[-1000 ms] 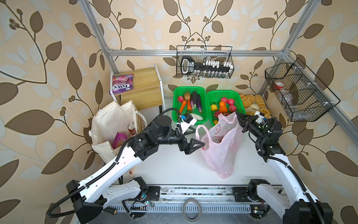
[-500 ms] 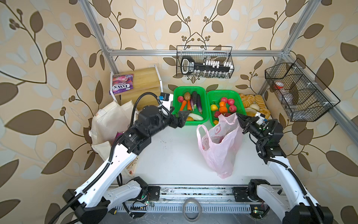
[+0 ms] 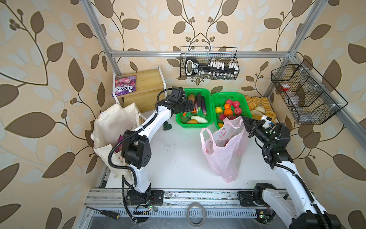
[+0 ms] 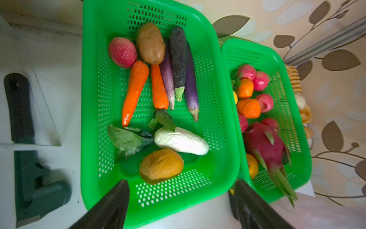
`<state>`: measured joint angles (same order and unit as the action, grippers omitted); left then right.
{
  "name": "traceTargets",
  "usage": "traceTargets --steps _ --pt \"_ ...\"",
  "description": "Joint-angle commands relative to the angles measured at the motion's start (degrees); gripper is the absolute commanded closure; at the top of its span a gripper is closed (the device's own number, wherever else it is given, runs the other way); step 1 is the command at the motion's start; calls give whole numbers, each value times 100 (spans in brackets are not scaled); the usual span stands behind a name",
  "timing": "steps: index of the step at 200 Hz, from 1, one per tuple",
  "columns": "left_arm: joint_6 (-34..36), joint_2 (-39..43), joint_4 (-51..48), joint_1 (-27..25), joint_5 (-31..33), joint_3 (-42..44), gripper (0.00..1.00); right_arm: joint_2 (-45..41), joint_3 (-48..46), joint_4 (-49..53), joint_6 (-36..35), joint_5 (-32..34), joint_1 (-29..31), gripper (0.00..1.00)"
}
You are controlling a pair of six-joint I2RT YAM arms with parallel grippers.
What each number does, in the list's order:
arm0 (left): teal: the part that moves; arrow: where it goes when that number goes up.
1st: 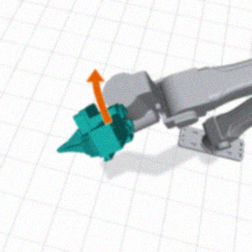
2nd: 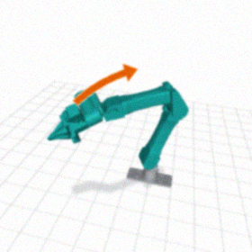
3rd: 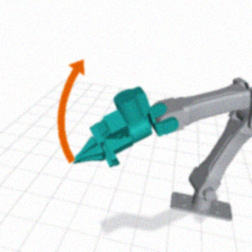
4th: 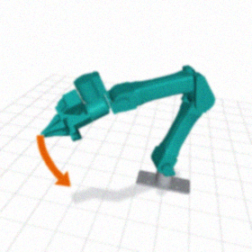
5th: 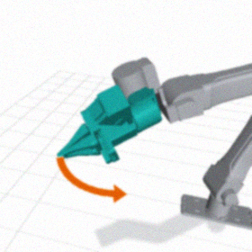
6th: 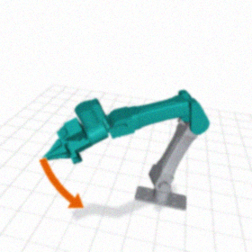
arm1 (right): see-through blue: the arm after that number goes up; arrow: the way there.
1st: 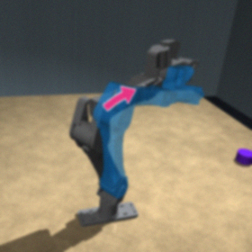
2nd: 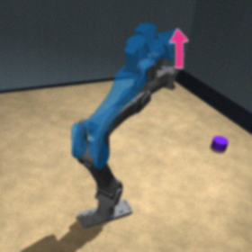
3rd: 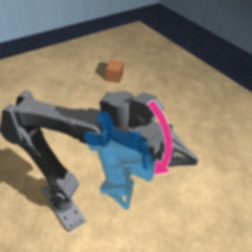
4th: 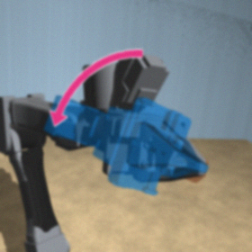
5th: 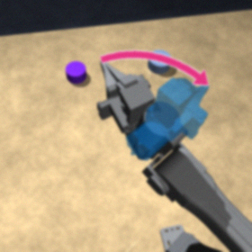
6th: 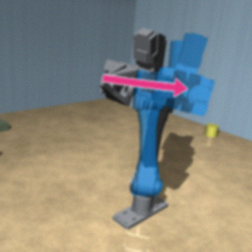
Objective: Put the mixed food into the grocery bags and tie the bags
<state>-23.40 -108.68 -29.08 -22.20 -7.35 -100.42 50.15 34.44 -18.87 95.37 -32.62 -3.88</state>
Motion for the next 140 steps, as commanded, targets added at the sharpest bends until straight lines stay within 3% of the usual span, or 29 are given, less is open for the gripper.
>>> traceTargets --steps 1,58,83,107,140 --pt "36 -524 -81 -39 533 -792 17 -57 -69 -124 359 -113 -16 100" --pt "434 -2236 -474 -39 1291 -2580 19 12 -54 -95 333 -131 -16 100" --pt "668 -2479 -510 -39 1376 -2587 20 20 -54 -51 294 -130 -16 100" --pt "843 -2555 -136 -39 893 -2468 24 33 -52 -46 312 -143 -25 100" --pt "608 -2860 -310 -39 852 -2734 25 24 -28 6 307 -140 -25 100"
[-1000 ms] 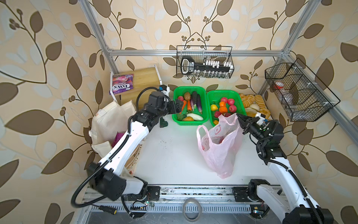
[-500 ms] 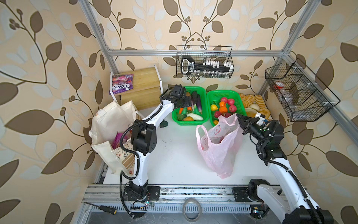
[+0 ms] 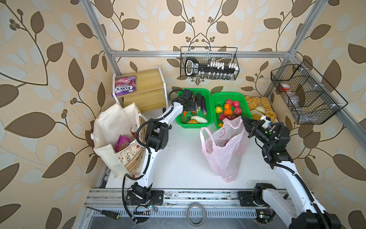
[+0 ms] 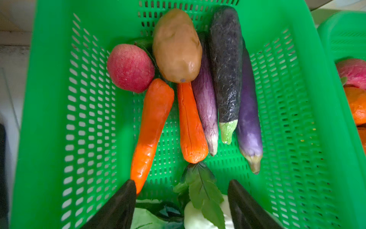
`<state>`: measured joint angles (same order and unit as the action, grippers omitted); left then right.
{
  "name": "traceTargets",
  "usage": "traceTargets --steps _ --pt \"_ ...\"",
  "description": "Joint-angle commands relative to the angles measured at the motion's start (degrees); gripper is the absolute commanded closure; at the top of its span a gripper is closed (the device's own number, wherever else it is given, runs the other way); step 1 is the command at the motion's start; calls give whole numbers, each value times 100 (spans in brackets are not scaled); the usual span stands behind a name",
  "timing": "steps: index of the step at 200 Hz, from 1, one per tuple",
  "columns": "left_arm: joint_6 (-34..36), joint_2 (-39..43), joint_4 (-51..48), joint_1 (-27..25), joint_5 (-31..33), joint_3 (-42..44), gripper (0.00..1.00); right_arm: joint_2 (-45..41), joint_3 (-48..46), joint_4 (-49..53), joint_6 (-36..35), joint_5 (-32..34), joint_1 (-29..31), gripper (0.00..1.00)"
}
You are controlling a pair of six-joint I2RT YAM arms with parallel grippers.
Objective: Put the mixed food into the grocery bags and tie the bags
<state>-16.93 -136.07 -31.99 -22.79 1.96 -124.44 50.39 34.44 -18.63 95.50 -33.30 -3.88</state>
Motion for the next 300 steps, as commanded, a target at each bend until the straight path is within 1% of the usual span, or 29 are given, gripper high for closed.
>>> traceTargets --steps 1,15,39,49,62,77,89,108,125,128,134,144,166,185,206,222,249,260,276,283,291,300 --pt "-48 -126 -23 20 -85 -333 25 3 -31 -13 289 -72 -25 100" --pt "-158 -192 -84 20 -268 -319 26 -27 -50 68 254 -48 -21 100" --pt "-348 -84 -206 -5 -1066 -170 28 -54 -77 173 205 -12 -21 100" --pt "-365 38 -254 -52 -1232 -20 27 -59 -86 194 188 -10 -25 100" --pt "-347 255 -316 -162 -1105 233 24 -51 -88 248 161 -19 -34 100" --pt "-219 445 -310 -282 -756 557 19 -51 -91 299 137 -8 -29 100" --pt "-107 444 -405 -330 -708 636 16 -47 -91 325 114 3 -44 100" --pt "62 182 -794 -383 -593 416 12 -11 -92 338 117 16 -45 100" --pt "257 -168 -1140 -430 -668 66 6 15 -99 341 108 12 -47 100" --pt "294 -231 -1200 -447 -663 -4 2 22 -95 347 108 15 -44 100" --pt "394 -361 -1319 -470 -612 -147 1 33 -91 351 104 17 -43 100" --pt "523 -548 -1494 -506 -531 -389 1 46 -89 360 117 25 -48 100" --pt "688 -735 -1675 -506 -358 -653 7 50 -80 387 108 29 -50 100" --pt "921 -711 -1660 -500 -276 -650 14 49 -69 424 90 51 -51 100" --pt "1172 -676 -1705 -495 -302 -668 26 75 -69 444 91 77 -51 100" --pt "1272 -608 -1630 -493 -278 -665 30 108 -59 446 100 82 -47 100" --pt "1424 -414 -1280 -488 -222 -677 40 87 -34 454 99 95 -51 100" --pt "1500 -332 -1152 -475 -220 -716 43 64 -43 472 100 100 -51 100" --pt "1560 -165 -1028 -466 -213 -757 43 13 -58 525 84 122 -56 100" --pt "1545 -77 -991 -472 -226 -757 41 -9 -60 552 77 130 -56 100" --pt "1503 39 -976 -469 -260 -742 35 -24 -69 566 74 136 -67 100" --pt "1439 170 -980 -472 -307 -701 22 -36 -77 571 73 137 -69 100"
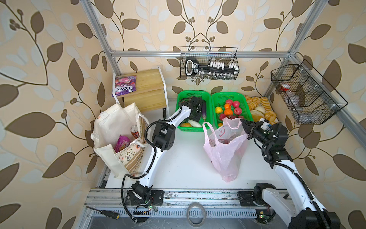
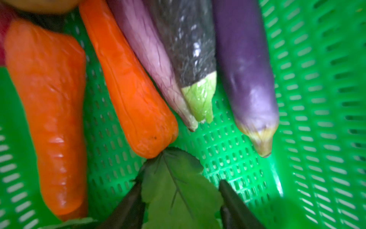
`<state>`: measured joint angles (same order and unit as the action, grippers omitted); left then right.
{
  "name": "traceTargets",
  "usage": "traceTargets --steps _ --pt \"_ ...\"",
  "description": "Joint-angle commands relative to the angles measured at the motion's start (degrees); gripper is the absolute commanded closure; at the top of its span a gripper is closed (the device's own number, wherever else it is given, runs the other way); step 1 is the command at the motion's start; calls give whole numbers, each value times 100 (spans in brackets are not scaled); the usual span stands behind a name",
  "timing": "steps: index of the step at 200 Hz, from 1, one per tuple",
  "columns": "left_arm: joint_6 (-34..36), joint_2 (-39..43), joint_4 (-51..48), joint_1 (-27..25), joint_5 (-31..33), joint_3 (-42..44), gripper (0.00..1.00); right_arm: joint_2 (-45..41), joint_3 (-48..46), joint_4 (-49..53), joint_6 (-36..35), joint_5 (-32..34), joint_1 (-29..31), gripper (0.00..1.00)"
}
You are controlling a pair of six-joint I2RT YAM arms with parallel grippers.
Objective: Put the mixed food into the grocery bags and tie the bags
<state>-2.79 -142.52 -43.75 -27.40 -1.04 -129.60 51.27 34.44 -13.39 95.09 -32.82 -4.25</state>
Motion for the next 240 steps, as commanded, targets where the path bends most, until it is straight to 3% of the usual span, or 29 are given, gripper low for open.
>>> traceTargets --steps 1,33,58,73,126,203,218,240 --pt "20 836 193 -7 -9 -183 21 -129 -82 47 115 86 -32 100" --pt "-512 1396 -15 -7 238 225 11 -143 -92 34 128 83 -41 100" --pt "-661 1655 -559 3 479 453 9 -134 -104 -2 140 67 -49 100" --pt "-662 1638 -1069 53 318 444 9 -143 -120 -32 150 48 -49 100" --pt "-438 963 -2428 226 -176 84 9 -110 -167 -117 192 12 -56 100" --pt "-368 81 -2936 262 -363 -522 9 -81 -203 -206 237 3 -65 100" --pt "-346 1 -2955 270 -392 -518 11 -50 -218 -247 251 -5 -62 100" --pt "-259 -35 -2972 274 -460 -587 22 -25 -210 -304 274 -20 -62 100"
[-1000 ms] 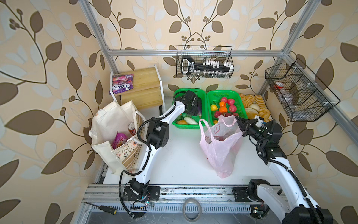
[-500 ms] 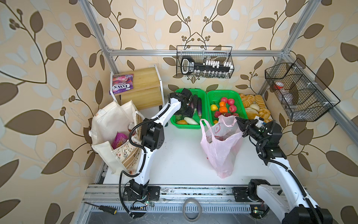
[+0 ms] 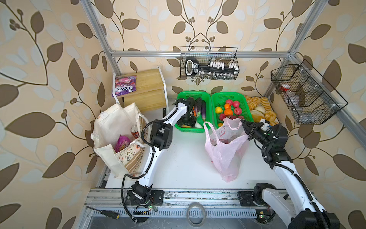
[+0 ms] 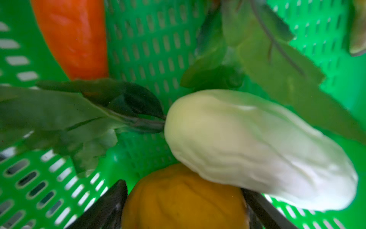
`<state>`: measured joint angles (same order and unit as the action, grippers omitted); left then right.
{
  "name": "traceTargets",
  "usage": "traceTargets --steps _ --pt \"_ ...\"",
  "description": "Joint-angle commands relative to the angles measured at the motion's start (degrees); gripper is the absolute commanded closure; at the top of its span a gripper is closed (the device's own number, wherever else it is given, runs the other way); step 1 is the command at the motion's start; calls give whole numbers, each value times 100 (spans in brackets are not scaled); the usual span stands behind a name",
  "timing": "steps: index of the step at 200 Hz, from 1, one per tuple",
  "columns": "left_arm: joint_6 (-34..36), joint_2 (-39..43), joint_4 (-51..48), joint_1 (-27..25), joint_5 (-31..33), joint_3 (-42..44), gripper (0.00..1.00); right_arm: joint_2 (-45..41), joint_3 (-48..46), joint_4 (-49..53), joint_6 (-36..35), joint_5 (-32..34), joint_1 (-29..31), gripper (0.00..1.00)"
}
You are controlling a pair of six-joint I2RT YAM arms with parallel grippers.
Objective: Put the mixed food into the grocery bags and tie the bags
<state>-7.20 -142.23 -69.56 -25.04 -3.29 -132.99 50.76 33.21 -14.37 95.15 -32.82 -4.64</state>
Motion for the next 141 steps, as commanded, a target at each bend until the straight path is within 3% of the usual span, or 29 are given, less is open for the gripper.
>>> traceTargets --steps 1,17,29,109,141 --pt "188 -57 -391 36 -239 -251 23 23 -83 -206 272 -21 -25 100" --pt "254 100 -295 34 -348 -297 36 26 -78 -207 267 -23 -27 100" --pt "276 321 -166 34 -364 -285 38 29 -79 -215 266 -27 -28 100" --pt "251 2246 684 30 -407 470 42 73 -96 -279 244 -21 -38 100" --pt "151 3083 1045 17 -853 1162 42 57 -82 -298 267 -23 -37 100"
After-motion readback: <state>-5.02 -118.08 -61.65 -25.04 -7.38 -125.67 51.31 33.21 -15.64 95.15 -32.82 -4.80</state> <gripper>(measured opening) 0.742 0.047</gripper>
